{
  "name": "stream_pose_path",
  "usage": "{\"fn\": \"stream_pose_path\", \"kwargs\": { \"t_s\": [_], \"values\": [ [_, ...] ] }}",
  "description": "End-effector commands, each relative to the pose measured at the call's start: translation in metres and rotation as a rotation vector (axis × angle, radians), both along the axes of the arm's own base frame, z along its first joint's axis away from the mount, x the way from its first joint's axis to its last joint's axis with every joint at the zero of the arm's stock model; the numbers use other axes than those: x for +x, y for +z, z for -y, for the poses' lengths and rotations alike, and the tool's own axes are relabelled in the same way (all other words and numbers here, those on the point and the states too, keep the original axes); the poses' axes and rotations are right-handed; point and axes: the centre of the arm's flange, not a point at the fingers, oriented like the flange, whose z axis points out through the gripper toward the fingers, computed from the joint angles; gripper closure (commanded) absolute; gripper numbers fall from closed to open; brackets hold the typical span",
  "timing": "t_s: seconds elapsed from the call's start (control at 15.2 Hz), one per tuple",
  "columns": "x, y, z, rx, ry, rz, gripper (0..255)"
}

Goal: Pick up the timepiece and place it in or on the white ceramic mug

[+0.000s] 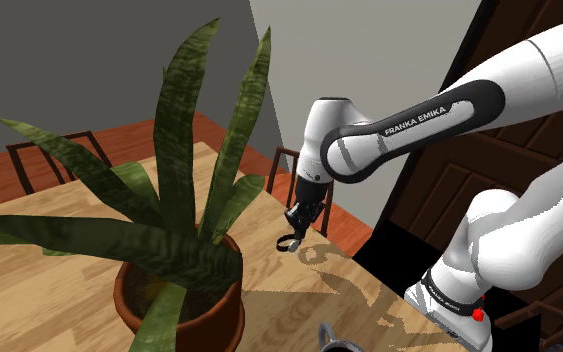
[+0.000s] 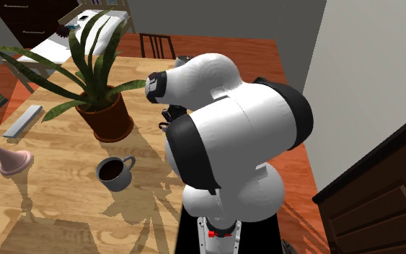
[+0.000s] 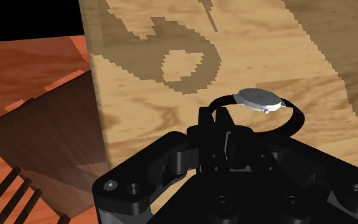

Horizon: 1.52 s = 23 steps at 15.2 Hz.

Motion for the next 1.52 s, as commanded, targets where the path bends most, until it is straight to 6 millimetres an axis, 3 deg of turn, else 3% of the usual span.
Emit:
{"fn": "stream_pose_path", "kwargs": {
  "t_s": [0.0,1.45],
  "values": [
    [0.0,0.01,0.001,0.0,0.0,0.0,255],
    [0.0,0.126,0.001,0.0,0.0,0.0,255]
  ]
}}
